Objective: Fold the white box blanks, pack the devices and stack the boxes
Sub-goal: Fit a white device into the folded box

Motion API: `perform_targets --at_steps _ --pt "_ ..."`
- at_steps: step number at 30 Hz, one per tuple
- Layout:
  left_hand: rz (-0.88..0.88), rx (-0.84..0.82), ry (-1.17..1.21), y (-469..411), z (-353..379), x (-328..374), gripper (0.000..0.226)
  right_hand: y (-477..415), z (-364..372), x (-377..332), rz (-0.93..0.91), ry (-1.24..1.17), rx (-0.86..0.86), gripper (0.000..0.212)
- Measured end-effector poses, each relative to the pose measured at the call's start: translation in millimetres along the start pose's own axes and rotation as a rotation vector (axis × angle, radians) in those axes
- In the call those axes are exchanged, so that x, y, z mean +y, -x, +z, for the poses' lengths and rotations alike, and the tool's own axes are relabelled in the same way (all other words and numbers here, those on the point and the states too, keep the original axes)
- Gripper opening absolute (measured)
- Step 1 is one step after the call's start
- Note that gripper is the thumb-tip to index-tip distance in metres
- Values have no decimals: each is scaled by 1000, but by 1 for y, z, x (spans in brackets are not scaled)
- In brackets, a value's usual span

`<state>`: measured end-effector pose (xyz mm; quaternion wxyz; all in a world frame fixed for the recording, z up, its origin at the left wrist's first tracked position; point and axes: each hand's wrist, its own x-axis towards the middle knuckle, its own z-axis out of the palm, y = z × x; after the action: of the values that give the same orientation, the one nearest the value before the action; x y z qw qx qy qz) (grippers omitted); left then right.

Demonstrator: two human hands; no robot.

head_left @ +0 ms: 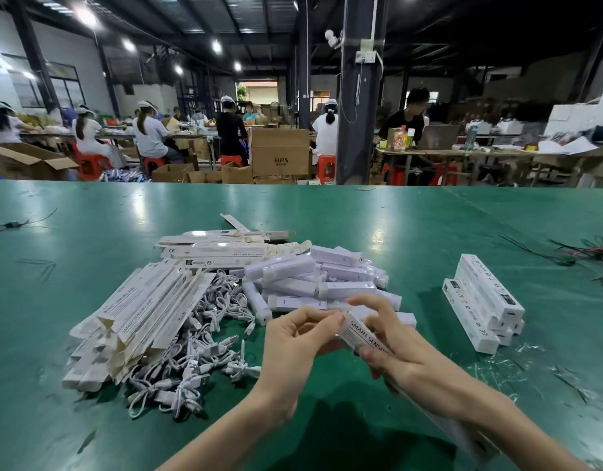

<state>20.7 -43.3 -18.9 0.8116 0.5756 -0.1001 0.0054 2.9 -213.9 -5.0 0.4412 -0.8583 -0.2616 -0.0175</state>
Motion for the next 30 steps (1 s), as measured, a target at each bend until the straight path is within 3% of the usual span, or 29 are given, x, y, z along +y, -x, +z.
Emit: perform_targets --at_steps 8,14,17,19,21,23,25,28,30 --pt "226 -62 -195 3 1 -5 12 1 -6 -5 37 -150 14 44" --pt "208 -89 -169 1 1 -8 8 -1 -5 0 35 -122 37 48" --pt "133 12 -120 -6 -2 -7 10 -4 2 6 -33 293 182 44" --pt "22 127 13 -14 -9 -6 14 -5 2 10 -108 671 407 49" --pt "-89 252 158 -22 -18 -1 13 -7 1 13 -126 794 652 55" --pt "-150 319 282 -27 -25 3 9 -8 -3 15 -118 688 838 63" --pt "-193 324 363 -28 -27 5 7 -8 -9 15 -125 370 862 68" --pt "-287 245 380 -23 -25 0 16 -8 -15 11 -138 -294 602 66" --pt "-345 186 336 -20 -19 -6 20 -8 -15 10 -192 -447 446 51"
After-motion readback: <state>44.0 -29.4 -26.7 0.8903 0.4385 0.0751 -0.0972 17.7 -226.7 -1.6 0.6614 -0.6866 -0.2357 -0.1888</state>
